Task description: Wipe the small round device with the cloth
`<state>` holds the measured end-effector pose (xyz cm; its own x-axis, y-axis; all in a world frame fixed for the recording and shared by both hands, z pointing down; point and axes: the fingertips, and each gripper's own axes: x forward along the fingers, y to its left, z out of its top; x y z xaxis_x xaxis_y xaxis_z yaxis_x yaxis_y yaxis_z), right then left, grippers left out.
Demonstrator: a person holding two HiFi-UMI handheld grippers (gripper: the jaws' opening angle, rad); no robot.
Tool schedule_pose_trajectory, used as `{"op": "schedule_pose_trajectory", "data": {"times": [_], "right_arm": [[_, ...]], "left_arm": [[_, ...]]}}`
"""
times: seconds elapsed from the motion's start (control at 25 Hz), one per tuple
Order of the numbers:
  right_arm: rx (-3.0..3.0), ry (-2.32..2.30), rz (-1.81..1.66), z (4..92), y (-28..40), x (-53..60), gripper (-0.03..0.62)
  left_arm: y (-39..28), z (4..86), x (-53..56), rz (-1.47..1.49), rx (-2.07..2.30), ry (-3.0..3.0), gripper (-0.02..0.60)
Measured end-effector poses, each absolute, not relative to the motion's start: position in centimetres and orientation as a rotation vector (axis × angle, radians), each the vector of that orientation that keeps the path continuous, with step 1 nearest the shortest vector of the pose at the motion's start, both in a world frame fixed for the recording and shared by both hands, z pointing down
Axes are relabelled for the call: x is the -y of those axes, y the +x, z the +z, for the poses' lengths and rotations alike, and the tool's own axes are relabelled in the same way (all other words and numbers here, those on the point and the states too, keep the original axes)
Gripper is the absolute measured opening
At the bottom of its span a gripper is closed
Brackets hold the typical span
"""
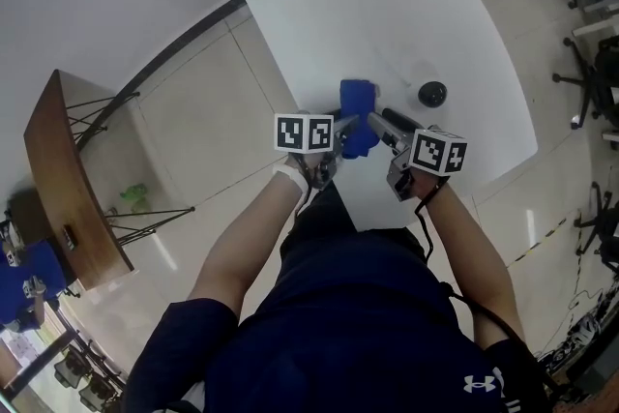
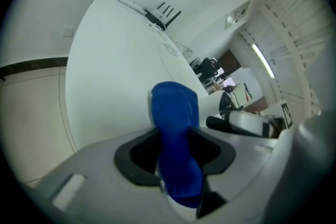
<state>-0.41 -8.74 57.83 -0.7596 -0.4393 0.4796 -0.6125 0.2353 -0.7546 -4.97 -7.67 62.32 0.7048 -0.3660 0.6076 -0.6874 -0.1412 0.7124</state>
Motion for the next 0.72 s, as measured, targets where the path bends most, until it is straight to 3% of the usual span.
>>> {"op": "schedule_pose_trajectory", "data": {"times": [0.32, 0.6, 0.72], "right_arm": [[2.357, 0.801, 1.498, 59.9, -1.6, 7.7, 0.333], [2.496, 0.506, 1.599, 57.9, -4.2, 5.8, 0.357], [2.561, 0.37, 1.729, 55.6, -4.4, 5.1, 0.404]], "left_arm": [[-4.2, 59.3, 5.1, 0.51, 0.718, 2.295, 0.109], [-5.0, 55.9, 2.7, 0.178, 0.539, 2.308, 0.104], [-4.8, 52.9, 2.4, 0.097, 0.428, 2.324, 0.104]]}}
